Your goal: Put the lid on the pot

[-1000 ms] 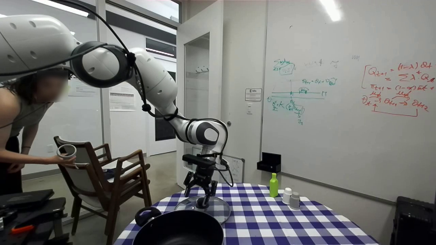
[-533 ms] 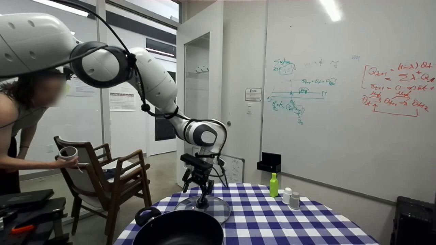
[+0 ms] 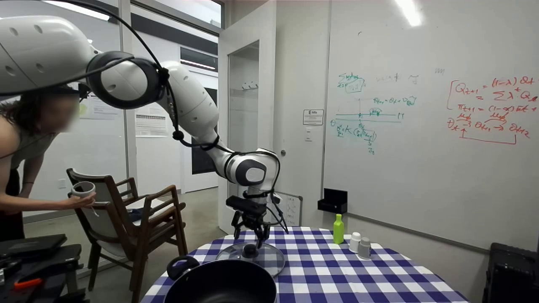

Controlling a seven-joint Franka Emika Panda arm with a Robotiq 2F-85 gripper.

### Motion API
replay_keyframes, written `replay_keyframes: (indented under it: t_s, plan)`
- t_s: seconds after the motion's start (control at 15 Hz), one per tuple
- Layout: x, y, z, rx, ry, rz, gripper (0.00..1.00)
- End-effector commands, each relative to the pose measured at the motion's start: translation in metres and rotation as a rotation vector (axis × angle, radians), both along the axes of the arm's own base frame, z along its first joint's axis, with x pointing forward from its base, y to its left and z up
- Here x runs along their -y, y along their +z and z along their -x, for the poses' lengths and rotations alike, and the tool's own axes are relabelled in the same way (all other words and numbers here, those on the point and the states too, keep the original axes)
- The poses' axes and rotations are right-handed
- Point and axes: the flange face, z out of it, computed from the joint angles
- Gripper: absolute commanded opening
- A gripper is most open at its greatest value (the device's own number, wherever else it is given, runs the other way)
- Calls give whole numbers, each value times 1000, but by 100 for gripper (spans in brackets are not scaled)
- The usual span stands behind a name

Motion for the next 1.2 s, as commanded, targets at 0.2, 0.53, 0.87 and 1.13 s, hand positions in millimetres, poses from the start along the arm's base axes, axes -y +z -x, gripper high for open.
replay_keyframes:
  t_s: [0.2,0.53,0.87,1.13]
  plan:
    - [11,-5,9,75,77,19,100]
    - [14,-8,9,150,91,23,100]
    - [17,-5,13,177,120,48,51]
    - [16,2,14,188,146,63,26]
